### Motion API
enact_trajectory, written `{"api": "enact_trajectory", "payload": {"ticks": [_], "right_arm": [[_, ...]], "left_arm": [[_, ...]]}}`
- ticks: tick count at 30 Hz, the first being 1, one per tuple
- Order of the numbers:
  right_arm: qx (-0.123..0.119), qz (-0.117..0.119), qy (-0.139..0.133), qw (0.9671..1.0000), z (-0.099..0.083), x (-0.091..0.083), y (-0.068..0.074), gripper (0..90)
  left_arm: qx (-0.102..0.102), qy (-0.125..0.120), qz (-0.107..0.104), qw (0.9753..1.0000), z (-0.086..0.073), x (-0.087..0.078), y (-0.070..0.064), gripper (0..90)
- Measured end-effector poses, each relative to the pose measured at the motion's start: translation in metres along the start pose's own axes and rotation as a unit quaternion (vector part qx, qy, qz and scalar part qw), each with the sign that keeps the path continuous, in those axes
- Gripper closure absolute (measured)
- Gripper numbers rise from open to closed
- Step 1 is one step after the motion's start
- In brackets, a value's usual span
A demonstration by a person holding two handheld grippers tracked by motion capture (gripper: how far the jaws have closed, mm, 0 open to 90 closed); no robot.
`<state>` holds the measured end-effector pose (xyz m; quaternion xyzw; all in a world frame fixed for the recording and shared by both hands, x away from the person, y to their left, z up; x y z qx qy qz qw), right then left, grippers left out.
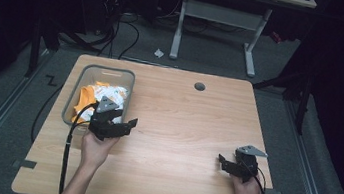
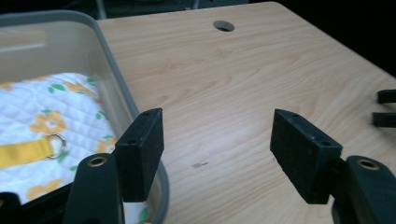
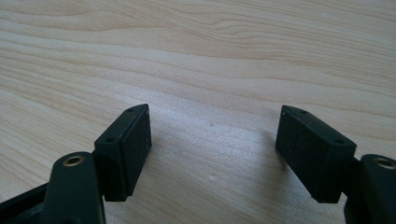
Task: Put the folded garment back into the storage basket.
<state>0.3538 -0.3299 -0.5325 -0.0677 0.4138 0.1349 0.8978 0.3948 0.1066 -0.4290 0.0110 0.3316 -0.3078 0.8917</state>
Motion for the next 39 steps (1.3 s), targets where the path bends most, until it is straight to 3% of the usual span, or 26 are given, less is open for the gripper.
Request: {"api": "enact_trajectory", "payload": {"ticks": [3, 13, 39], "right_arm": [[0.001, 0.0, 0.0, 1.0, 0.0, 0.0, 0.0, 27.2], [0.0, 0.0, 0.0, 1.0, 0.0, 0.0, 0.0, 27.2], [0.0, 0.0, 0.0, 1.0, 0.0, 0.0, 0.0, 27.2]], "left_arm": [[-0.003, 0.0, -0.009, 1.0, -0.001, 0.001, -0.002, 35.6], [0.013, 0.006, -0.005, 0.9999, -0.007, 0.01, -0.017, 35.5], [0.015, 0.028, -0.031, 0.999, -0.026, 0.037, -0.04, 35.3]]}}
Point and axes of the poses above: each handheld gripper's, and its own axes: x roughly forward along the jaws, z roughly out of its top, y roughly to its left, the point moved 2 cm from there along x, roughly forward along the jaws, and after that the axes turned 3 degrees about y, right-handed, at the moved point
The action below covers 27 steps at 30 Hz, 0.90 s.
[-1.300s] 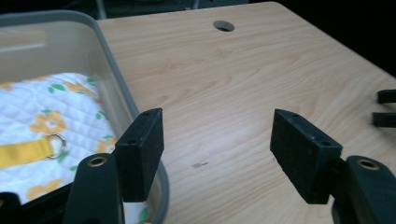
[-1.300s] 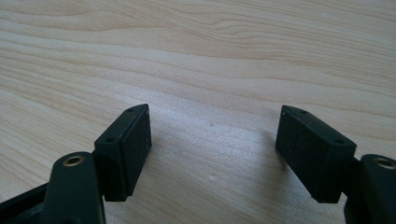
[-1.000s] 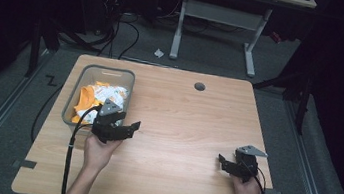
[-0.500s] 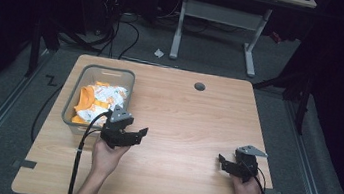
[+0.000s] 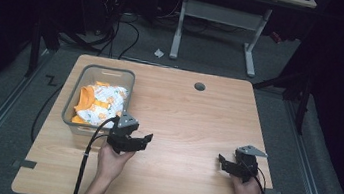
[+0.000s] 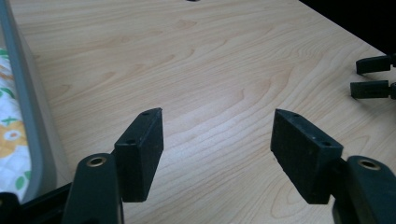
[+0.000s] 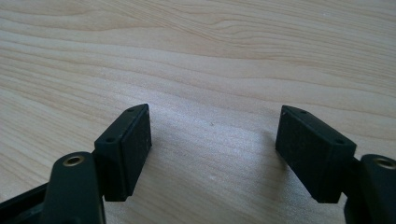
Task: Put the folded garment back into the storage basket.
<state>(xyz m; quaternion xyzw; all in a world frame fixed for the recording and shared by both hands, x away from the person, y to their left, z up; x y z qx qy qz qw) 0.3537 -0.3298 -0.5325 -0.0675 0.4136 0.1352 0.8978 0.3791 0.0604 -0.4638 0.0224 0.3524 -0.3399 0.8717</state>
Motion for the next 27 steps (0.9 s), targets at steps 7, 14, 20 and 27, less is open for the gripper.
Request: {"api": "enact_trajectory", "payload": {"ticks": [7, 14, 20, 27], "right_arm": [[0.0, 0.0, 0.0, 1.0, 0.0, 0.0, 0.0, 27.2], [0.0, -0.001, -0.001, 1.0, 0.0, 0.0, 0.0, 27.2], [0.0, -0.001, -0.001, 1.0, 0.0, 0.0, 0.0, 27.2], [0.0, 0.0, -0.001, 1.0, 0.0, 0.0, 0.0, 27.2]], "left_arm": [[-0.003, 0.005, 0.001, 1.0, -0.007, 0.007, -0.003, 35.3], [0.005, 0.02, 0.005, 0.9998, -0.015, 0.017, -0.008, 35.2], [0.011, 0.037, 0.016, 0.9991, -0.027, 0.034, -0.011, 35.2], [0.013, 0.054, 0.04, 0.9977, -0.043, 0.05, -0.013, 35.3]]}}
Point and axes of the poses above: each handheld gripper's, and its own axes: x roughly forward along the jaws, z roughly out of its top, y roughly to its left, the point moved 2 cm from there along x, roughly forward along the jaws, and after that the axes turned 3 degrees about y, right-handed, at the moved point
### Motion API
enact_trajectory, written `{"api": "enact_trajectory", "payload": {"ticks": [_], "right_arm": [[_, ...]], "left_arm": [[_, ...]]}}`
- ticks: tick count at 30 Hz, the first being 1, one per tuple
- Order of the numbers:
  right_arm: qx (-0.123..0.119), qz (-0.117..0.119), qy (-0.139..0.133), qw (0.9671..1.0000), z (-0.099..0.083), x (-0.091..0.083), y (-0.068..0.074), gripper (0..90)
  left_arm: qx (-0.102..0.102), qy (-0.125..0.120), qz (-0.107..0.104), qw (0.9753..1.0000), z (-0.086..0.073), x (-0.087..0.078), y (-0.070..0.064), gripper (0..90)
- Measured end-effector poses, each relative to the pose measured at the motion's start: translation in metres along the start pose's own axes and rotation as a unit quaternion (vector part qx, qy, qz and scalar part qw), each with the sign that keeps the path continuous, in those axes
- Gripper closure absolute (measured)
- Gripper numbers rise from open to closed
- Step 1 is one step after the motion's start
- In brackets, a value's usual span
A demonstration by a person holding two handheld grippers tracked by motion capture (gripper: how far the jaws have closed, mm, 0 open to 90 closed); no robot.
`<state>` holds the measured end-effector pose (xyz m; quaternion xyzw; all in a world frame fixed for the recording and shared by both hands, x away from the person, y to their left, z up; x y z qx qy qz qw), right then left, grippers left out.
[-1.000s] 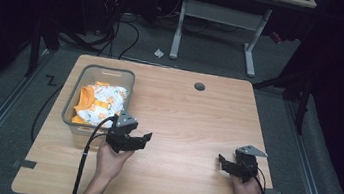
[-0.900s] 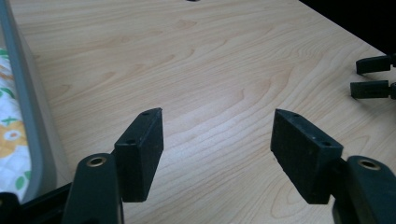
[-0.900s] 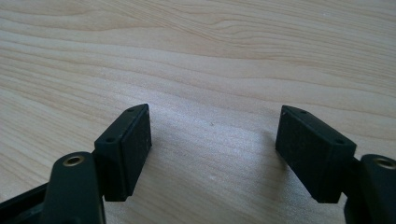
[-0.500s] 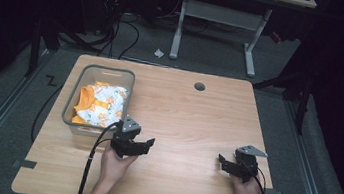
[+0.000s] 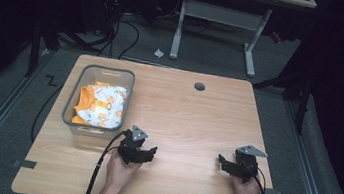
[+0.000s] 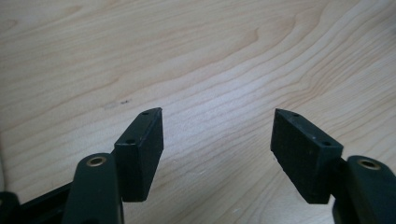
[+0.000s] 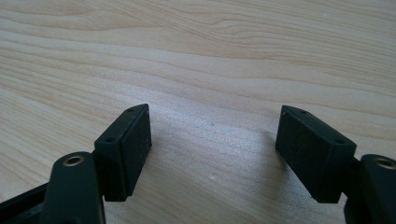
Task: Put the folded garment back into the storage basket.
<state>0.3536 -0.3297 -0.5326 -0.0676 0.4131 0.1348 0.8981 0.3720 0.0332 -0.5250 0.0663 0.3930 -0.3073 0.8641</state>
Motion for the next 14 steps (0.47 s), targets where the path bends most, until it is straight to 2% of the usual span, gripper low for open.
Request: {"api": "enact_trajectory", "payload": {"ticks": [3, 4, 14], "right_arm": [[0.0, 0.0, 0.0, 1.0, 0.0, 0.0, 0.0, 27.2], [0.0, 0.0, 0.0, 1.0, 0.0, 0.0, 0.0, 27.1], [0.0, 0.0, 0.0, 1.0, -0.0001, 0.0, 0.0001, 27.1]], "left_arm": [[0.017, 0.011, 0.029, 0.9994, -0.0072, 0.0076, -0.0012, 35.2], [0.026, 0.004, 0.036, 0.999, -0.0093, 0.0088, -0.0018, 34.7], [0.021, 0.0, 0.04, 0.999, -0.0102, 0.0094, -0.0011, 30.8]]}}
Point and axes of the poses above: each handheld gripper's, and its own axes: x roughly forward along the jaws, z roughly out of its top, y roughly to its left, the point moved 2 cm from there along x, roughly forward along the jaws, and after that the axes turned 3 degrees about y, right-handed, at the moved point
